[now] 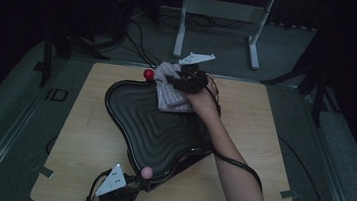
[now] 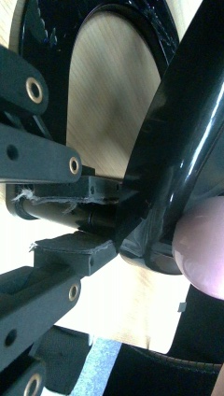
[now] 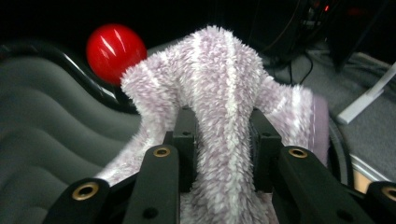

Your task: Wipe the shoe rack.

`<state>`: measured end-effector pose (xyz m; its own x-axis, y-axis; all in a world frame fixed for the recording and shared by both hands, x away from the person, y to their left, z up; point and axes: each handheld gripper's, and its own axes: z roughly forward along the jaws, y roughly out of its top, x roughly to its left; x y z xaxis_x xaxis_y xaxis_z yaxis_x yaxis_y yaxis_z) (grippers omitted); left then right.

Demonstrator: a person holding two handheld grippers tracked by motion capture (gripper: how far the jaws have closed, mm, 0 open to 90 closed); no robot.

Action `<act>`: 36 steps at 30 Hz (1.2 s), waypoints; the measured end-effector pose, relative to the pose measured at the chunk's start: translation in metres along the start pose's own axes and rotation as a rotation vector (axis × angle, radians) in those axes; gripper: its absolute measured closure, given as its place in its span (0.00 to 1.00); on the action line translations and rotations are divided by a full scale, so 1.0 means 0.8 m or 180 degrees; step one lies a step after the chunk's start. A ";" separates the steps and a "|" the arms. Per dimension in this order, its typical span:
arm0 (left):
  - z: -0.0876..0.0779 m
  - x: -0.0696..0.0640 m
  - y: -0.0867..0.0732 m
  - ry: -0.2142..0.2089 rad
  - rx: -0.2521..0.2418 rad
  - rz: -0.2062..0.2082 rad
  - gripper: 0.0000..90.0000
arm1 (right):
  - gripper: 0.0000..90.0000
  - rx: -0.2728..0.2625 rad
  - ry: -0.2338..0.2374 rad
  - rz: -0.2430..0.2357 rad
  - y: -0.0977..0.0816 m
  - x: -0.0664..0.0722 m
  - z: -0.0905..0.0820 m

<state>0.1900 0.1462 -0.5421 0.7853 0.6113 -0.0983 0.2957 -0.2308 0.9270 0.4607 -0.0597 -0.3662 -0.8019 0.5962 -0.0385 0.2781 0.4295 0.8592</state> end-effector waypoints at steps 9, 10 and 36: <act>0.000 -0.001 0.001 0.0014 0.0011 0.0001 0.82 | 0.78 0.0024 0.0003 -0.0017 -0.021 0.007 -0.005; 0.000 -0.001 0.001 0.0017 0.0009 -0.0001 0.82 | 0.78 0.0024 0.0006 -0.0022 -0.025 0.008 -0.007; 0.000 -0.001 0.001 0.0021 0.0022 -0.0008 0.82 | 0.78 0.0175 0.0100 -0.0024 -0.134 0.049 -0.074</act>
<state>0.1893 0.1453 -0.5413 0.7809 0.6169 -0.0981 0.3015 -0.2346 0.9242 0.3682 -0.1230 -0.4295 -0.8200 0.5716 -0.0282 0.2999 0.4711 0.8296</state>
